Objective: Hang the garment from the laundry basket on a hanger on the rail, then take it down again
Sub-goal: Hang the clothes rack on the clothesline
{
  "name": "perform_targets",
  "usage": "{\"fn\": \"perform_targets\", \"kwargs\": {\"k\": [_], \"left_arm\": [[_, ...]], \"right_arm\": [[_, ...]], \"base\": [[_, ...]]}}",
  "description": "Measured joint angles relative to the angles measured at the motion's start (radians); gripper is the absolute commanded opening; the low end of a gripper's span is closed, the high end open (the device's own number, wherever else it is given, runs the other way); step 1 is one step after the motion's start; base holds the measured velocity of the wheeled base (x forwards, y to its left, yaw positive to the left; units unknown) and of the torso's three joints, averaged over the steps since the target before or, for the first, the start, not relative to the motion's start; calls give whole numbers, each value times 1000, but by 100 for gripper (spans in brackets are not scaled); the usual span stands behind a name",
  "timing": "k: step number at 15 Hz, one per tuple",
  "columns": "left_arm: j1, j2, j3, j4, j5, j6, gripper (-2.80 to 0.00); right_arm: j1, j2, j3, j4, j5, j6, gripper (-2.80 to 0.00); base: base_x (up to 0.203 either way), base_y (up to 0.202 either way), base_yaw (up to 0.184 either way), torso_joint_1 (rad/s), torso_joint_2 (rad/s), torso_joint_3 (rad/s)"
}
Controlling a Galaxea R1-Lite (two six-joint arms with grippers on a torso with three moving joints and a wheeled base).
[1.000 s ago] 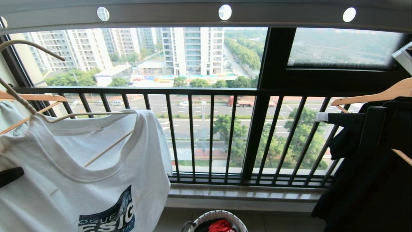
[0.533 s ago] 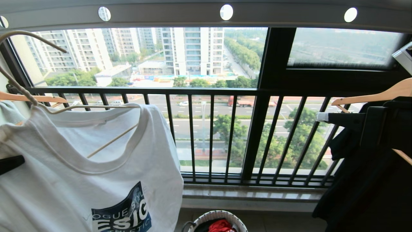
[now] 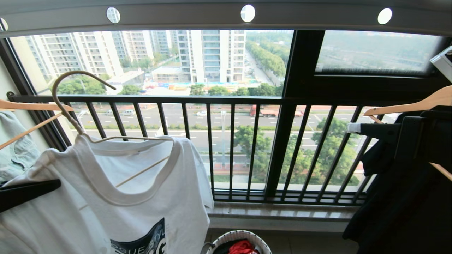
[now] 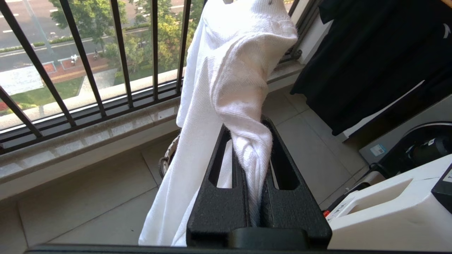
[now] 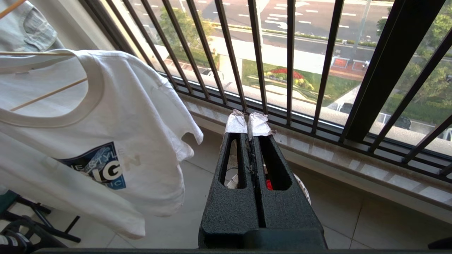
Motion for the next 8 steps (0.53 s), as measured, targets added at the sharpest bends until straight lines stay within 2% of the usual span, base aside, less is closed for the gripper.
{"fn": "perform_targets", "kwargs": {"k": [4,6,8], "left_arm": [[-86,28,61,-135,109,-27,-280],[-152,48,85,-221,181,-73,-280],[-239,84,123,-366,280,-152,-280]], "right_arm": [[-3,8,0,0,-1,0,-280],[-19,17,-1,-11,0,-1,-280],[-40,23,-2,-26,0,-2,-280]], "base": [[0,0,0,0,0,0],[0,0,0,0,0,0],[0,0,0,0,0,0]]}}
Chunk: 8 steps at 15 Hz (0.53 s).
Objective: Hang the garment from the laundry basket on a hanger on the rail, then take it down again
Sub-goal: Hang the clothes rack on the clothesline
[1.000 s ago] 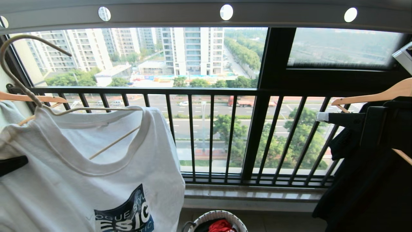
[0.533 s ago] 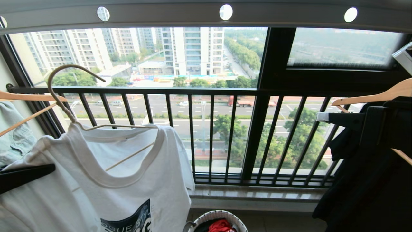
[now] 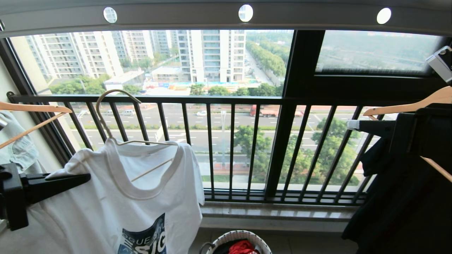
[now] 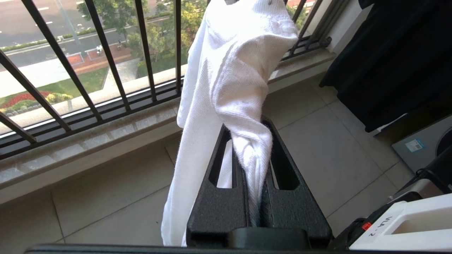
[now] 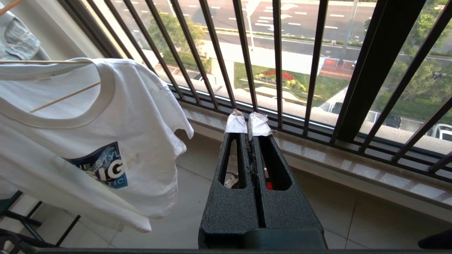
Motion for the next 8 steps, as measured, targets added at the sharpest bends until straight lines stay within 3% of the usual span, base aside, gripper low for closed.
{"fn": "perform_targets", "kwargs": {"k": [3,8], "left_arm": [[-143,38,57,-207,161,-135,-280],[-346,-2,122,-295,468,-207,-280]], "right_arm": [[-11,4,0,-1,0,-1,-280],[-17,3,-6,-7,0,-1,-280]], "base": [[0,0,0,0,0,0],[0,0,0,0,0,0]]}}
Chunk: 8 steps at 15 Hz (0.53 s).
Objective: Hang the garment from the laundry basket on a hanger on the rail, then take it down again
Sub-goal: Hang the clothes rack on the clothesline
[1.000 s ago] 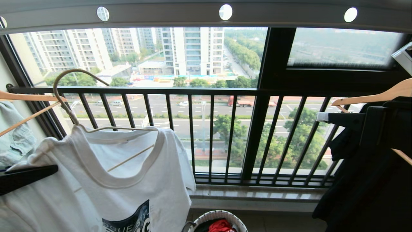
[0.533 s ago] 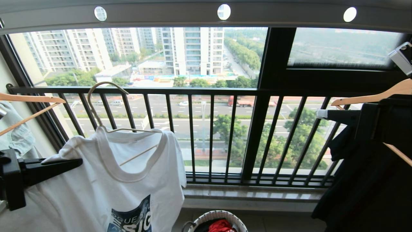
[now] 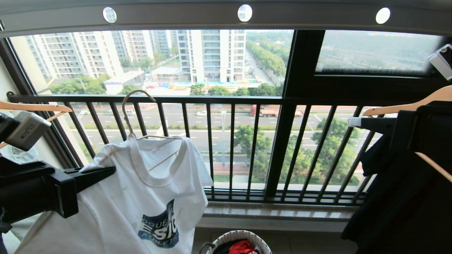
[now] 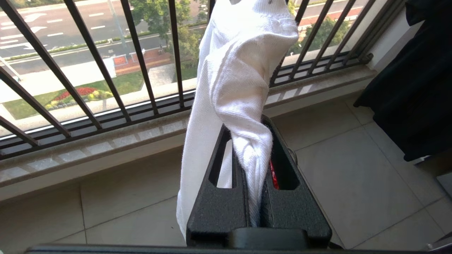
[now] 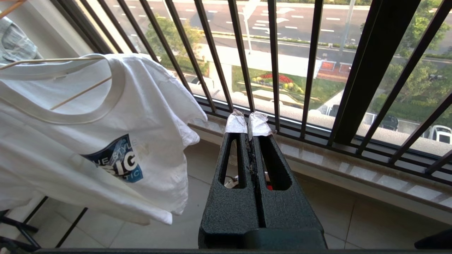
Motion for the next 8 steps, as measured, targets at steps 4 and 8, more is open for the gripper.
{"fn": "perform_targets", "kwargs": {"k": [4,8], "left_arm": [[-77,-109,83,-65,185,-33,-280],[-84,-265,122,-59,257,-125,-280]], "right_arm": [[-2,-6,-4,-1,0,0,-280],[-2,-11,-7,-2,1,0,-280]], "base": [[0,0,0,0,0,0],[0,0,0,0,0,0]]}}
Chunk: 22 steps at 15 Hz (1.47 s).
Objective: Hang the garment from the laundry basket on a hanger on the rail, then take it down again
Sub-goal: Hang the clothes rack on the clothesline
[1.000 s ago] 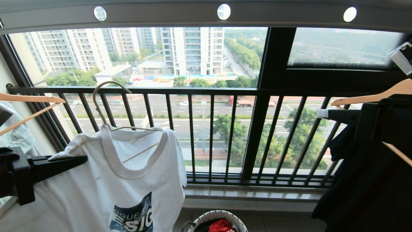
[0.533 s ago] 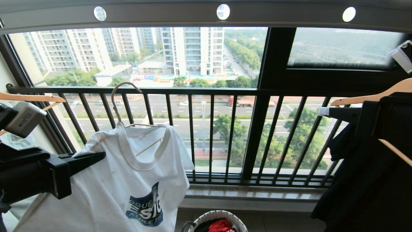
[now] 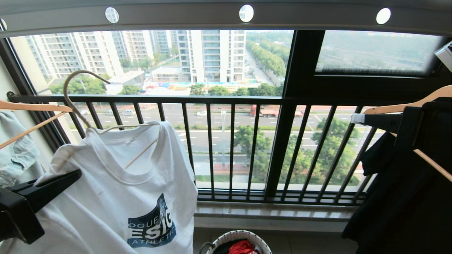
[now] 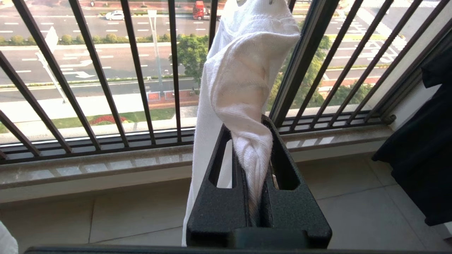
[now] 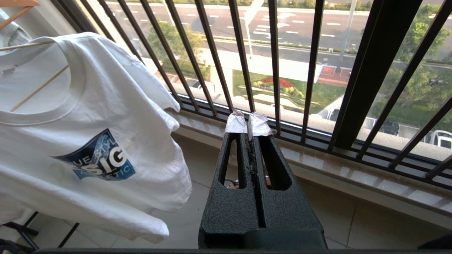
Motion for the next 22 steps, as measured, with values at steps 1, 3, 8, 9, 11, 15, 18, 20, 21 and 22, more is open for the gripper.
{"fn": "perform_targets", "kwargs": {"k": [1,3,8,9,11,15,18,20,21,22], "left_arm": [[-1,-31,12,2,37,-6,-280],[-1,-88,36,3,126,-22,-280],[-1,-159,46,-2,170,-23,-280],[0,-164,41,-6,182,-22,-280],[1,-170,28,-9,242,-20,-280],[1,-172,-3,-11,323,-17,-280],[4,-150,-27,-10,341,-17,-280],[15,-113,-51,-11,402,-17,-280],[20,-98,-66,-12,415,-18,-280],[23,-88,-78,-13,421,-18,-280]], "right_arm": [[1,0,0,0,0,0,-280],[1,0,-1,0,0,0,-280],[0,0,-2,0,-1,0,-280],[0,0,-3,0,-1,0,-280],[-1,2,-3,0,-1,0,-280],[-1,5,-3,0,-1,0,-280],[-1,5,-2,0,-1,0,-280],[-1,6,-1,0,-1,0,-280],[-3,8,-1,0,-1,0,-280],[-4,10,-1,0,-1,0,-280]], "base": [[0,0,0,0,0,0],[0,0,0,0,0,0],[0,0,0,0,0,0],[0,0,0,0,0,0],[0,0,0,0,0,0],[0,0,0,0,0,0],[0,0,0,0,0,0],[0,0,0,0,0,0],[0,0,0,0,0,0],[0,0,0,0,0,0]]}}
